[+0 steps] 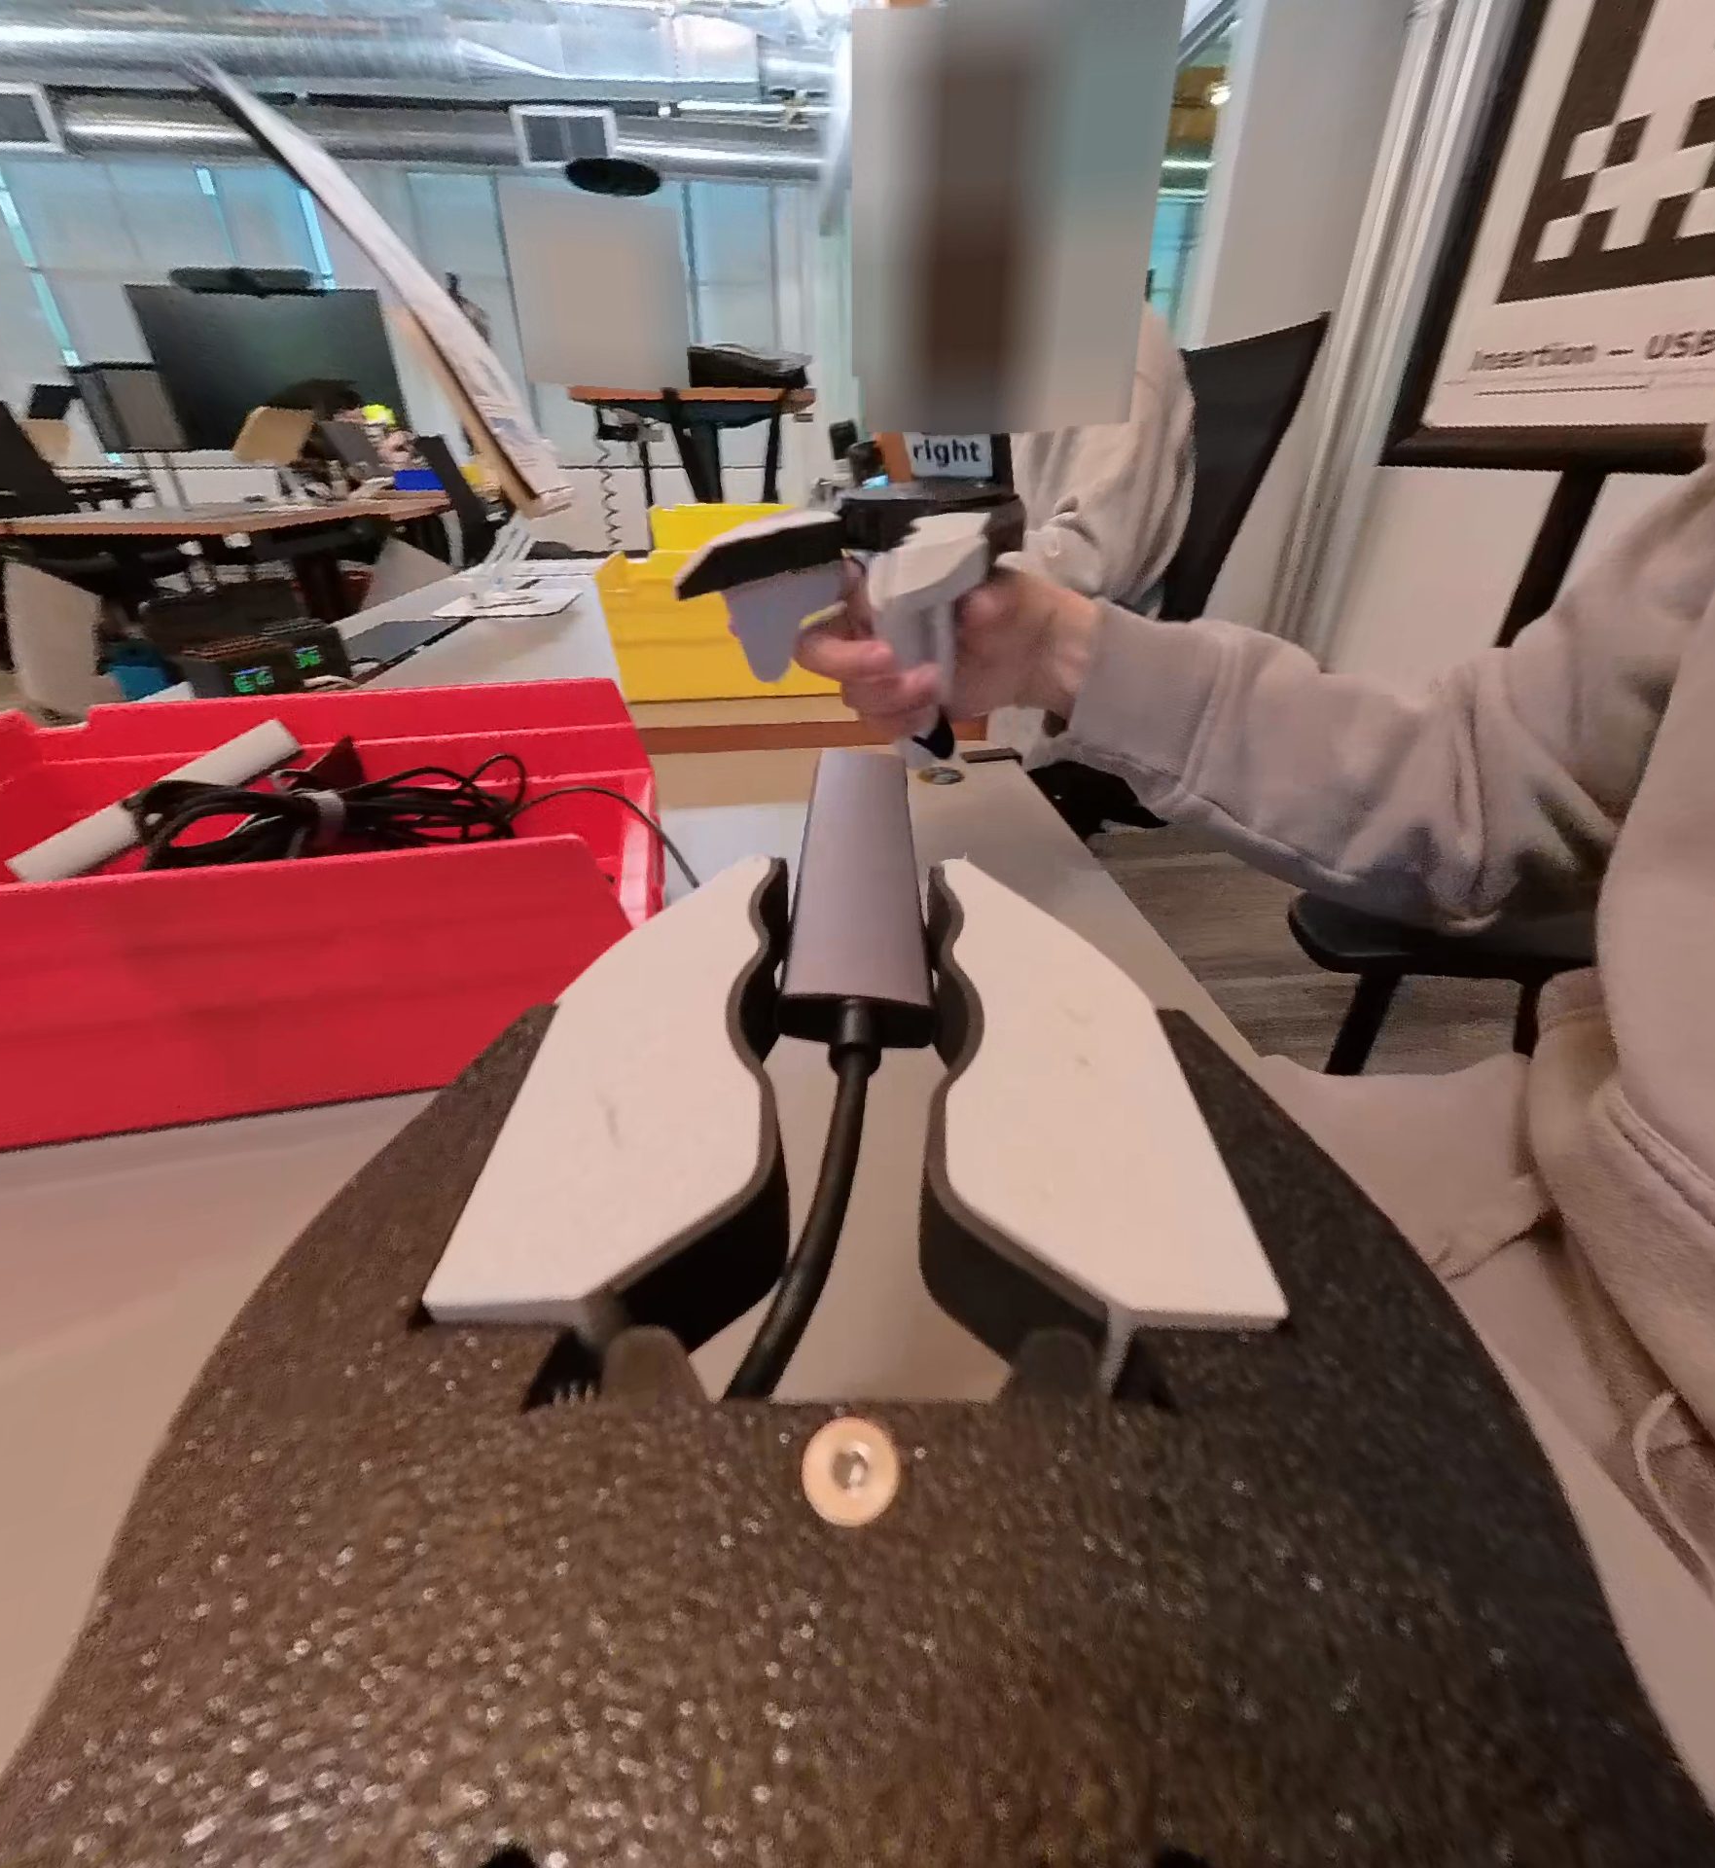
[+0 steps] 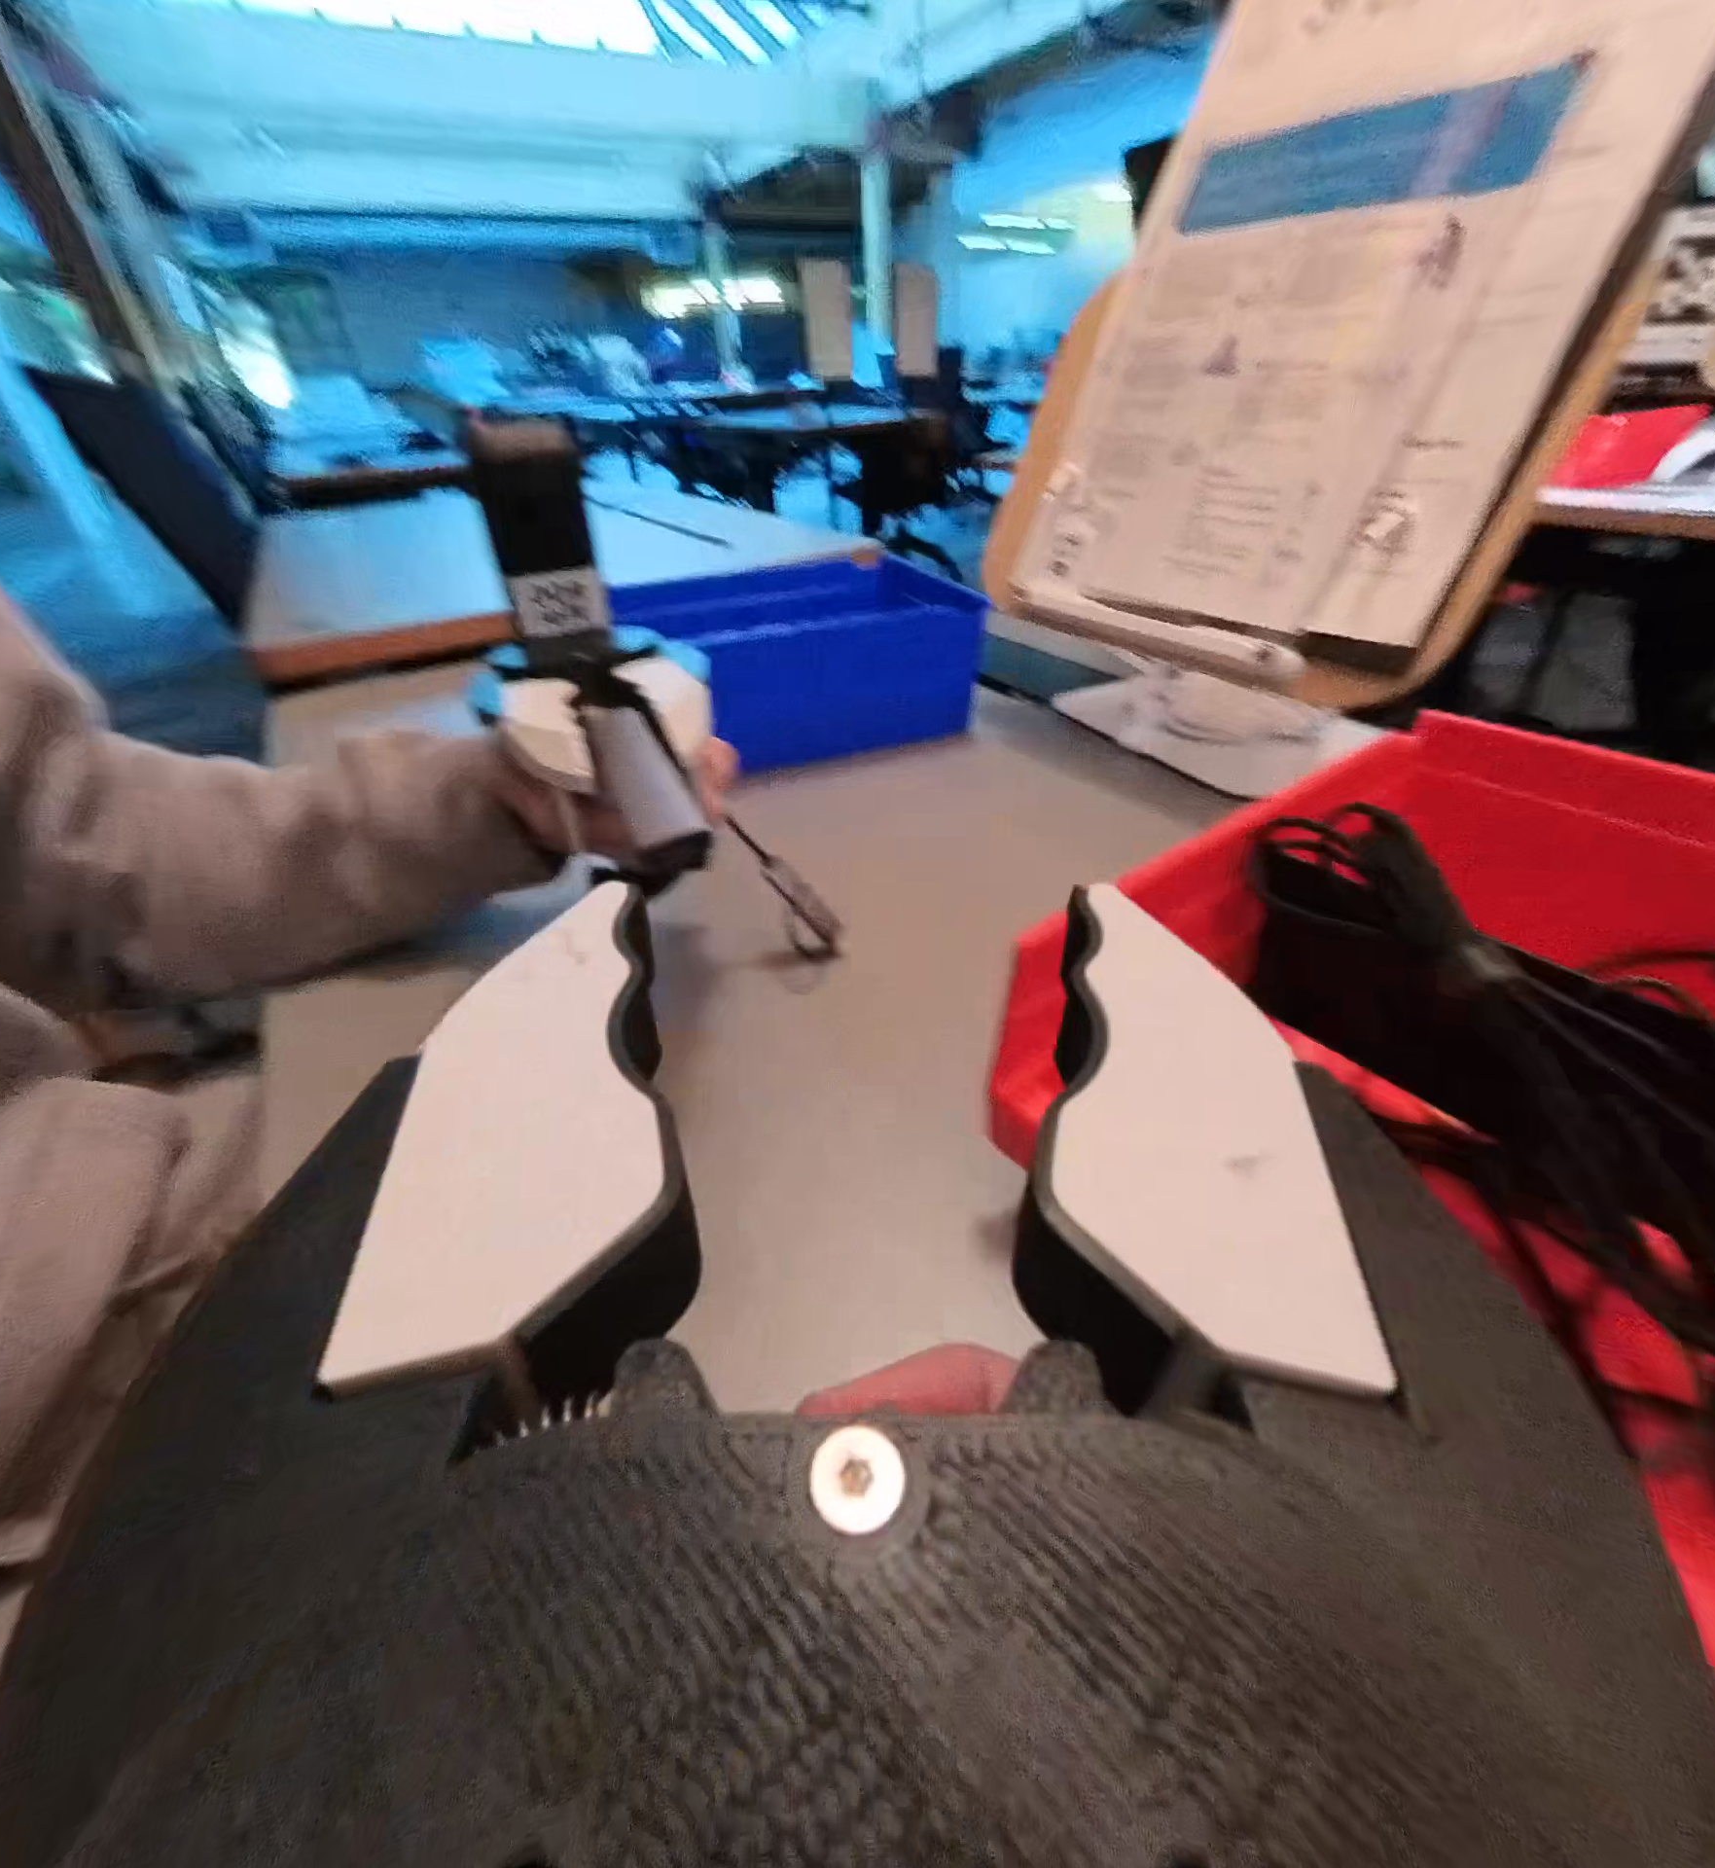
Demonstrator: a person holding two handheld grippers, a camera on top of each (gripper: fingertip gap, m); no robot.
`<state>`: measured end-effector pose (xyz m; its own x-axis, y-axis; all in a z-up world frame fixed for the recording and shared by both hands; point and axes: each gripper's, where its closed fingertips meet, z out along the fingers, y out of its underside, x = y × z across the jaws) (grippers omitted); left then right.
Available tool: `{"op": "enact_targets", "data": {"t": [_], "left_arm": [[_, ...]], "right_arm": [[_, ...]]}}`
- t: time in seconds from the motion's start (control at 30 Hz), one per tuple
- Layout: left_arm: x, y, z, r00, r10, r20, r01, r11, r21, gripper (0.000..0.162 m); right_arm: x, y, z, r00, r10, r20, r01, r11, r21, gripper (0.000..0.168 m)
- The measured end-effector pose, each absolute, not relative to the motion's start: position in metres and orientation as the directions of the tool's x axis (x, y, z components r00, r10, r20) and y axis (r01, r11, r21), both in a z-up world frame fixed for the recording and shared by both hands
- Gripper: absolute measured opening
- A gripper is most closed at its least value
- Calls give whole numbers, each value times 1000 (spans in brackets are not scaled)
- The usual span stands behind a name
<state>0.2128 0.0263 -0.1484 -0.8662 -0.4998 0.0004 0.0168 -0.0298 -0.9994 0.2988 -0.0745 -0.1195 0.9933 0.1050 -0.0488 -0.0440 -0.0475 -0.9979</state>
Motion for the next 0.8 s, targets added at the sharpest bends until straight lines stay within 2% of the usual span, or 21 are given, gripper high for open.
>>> {"op": "enact_targets", "data": {"t": [0.1,0.23,0.33,0.5,0.53,0.6,0.8], "left_arm": [[211,18,-150,-897,-441,4,20,-49,-999,26],[196,7,-143,-930,-367,-11,38,-68,-997,25],[188,7,-138,-940,-341,-30,57,-70,-996,25],[187,11,-133,-934,-355,-42,79,-91,-993,26],[186,11,-133,-933,-356,-49,84,-84,-993,26],[185,9,-133,-934,-351,-64,94,-70,-993,25],[183,12,-130,-934,-351,-71,105,-79,-991,26]], "right_arm": [[257,-64,-118,977,208,-41,-56,65,-996,60],[233,-38,-135,971,237,29,24,25,-999,66],[216,-28,-139,953,302,34,27,28,-999,63],[199,-21,-129,927,375,9,-29,95,-995,36],[199,-17,-132,932,362,8,-21,76,-997,36],[195,-13,-135,935,352,39,17,67,-998,24],[193,-9,-128,945,313,90,66,87,-994,24]]}}
